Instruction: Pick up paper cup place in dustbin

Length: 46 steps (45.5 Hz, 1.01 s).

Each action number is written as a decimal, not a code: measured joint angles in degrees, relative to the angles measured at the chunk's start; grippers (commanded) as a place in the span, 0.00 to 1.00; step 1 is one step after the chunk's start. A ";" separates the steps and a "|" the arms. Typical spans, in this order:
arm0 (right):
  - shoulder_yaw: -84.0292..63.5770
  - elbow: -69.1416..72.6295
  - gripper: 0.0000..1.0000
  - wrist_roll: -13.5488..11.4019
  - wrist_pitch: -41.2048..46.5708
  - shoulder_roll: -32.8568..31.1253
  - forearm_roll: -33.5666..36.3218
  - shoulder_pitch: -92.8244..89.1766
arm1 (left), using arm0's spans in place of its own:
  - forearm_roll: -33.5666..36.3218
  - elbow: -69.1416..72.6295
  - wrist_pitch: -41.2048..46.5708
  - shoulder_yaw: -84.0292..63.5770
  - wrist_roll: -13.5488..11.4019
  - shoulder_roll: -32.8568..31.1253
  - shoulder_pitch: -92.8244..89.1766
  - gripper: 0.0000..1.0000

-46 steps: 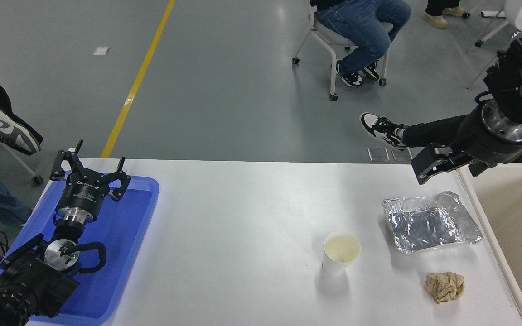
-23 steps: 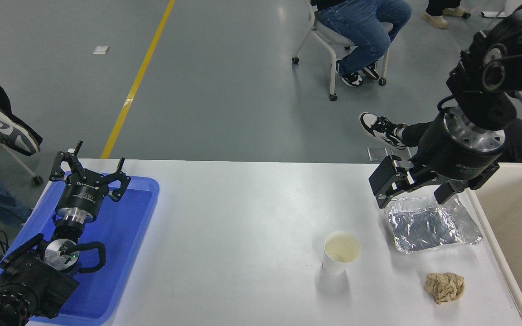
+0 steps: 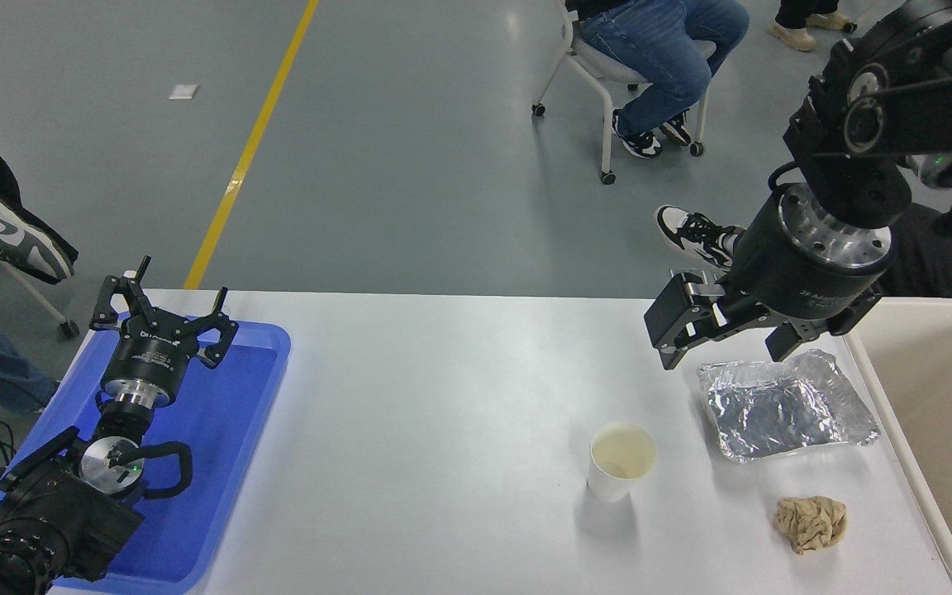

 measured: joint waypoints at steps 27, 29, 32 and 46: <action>4.97 -12.51 1.00 0.04 -8.53 4.03 -5.54 -21.38 | 0.00 -0.05 0.00 0.00 -0.01 0.00 -0.03 1.00; 5.37 -13.31 1.00 0.06 -8.79 4.09 -6.06 -22.89 | 0.00 -0.05 0.00 0.00 -0.01 0.00 -0.05 1.00; 6.15 -14.81 1.00 0.07 -9.31 4.19 -7.05 -25.58 | 0.00 -0.05 0.00 -0.01 -0.01 0.00 -0.06 1.00; 9.21 -20.26 1.00 0.07 -10.93 4.23 -11.55 -36.08 | 0.00 -0.03 0.00 -0.01 -0.01 0.00 -0.06 1.00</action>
